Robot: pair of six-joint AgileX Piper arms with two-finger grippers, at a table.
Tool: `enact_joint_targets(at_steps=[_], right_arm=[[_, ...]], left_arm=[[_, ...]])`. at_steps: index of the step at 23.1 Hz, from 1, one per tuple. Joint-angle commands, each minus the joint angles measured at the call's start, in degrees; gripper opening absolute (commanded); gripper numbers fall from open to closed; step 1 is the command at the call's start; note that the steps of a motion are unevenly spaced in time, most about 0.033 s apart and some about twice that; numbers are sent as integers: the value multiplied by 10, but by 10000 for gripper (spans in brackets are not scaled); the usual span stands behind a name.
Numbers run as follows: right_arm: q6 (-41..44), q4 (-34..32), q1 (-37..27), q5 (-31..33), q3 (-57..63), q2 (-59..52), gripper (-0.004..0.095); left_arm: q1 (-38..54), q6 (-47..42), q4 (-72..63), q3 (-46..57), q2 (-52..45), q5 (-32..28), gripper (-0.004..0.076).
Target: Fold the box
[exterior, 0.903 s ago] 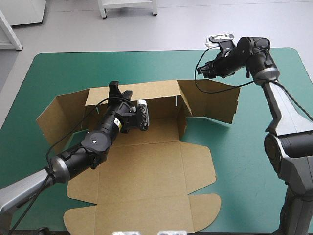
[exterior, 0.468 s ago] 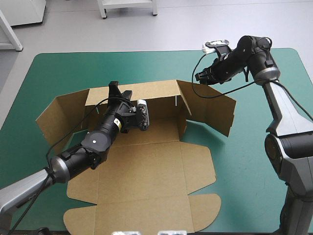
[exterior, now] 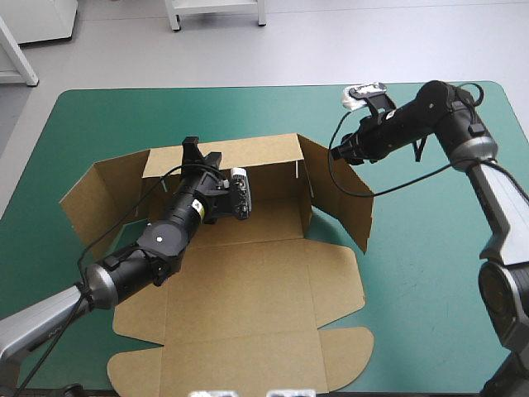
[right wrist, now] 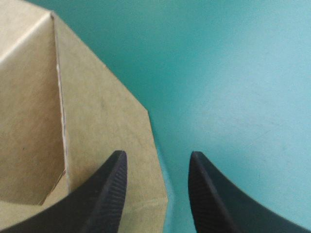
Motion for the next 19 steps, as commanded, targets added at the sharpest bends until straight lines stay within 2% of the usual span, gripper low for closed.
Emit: enact_joint_targets(at_steps=[1, 6, 7, 11, 12, 13, 14, 15, 16, 17, 19], right_arm=[[-76, 80, -2, -74, 78, -74, 377], [-213, 185, -2, -172, 229, -152, 377], [-277, 232, -2, -193, 282, -184, 377], [-402, 325, -2, -227, 376, -232, 378], [-467, 351, -2, -224, 401, -240, 392], [-492, 360, -2, -216, 410, -240, 427], [-513, 368, -2, -200, 418, -237, 553], [-521, 370, -2, -193, 418, -234, 637], [-546, 384, -2, -192, 418, -226, 802], [-565, 395, -2, -199, 418, -219, 880], [-609, 417, -2, -205, 418, -206, 909]], left_arm=[[-3, -10, 17, -15, -19, 25, -8], [-3, -10, 17, -15, -19, 25, -8], [-3, -10, 17, -15, -19, 25, -8], [-3, -10, 17, -15, -19, 25, -8], [-3, -10, 17, -15, -19, 25, -8], [-3, -10, 17, -15, -19, 25, -8], [-3, -10, 17, -15, -19, 25, -8], [-3, -10, 17, -15, -19, 25, -8], [-3, -10, 17, -15, -19, 26, -8], [-3, -10, 17, -15, -19, 26, -8], [-3, -10, 17, -15, -19, 26, -8]])
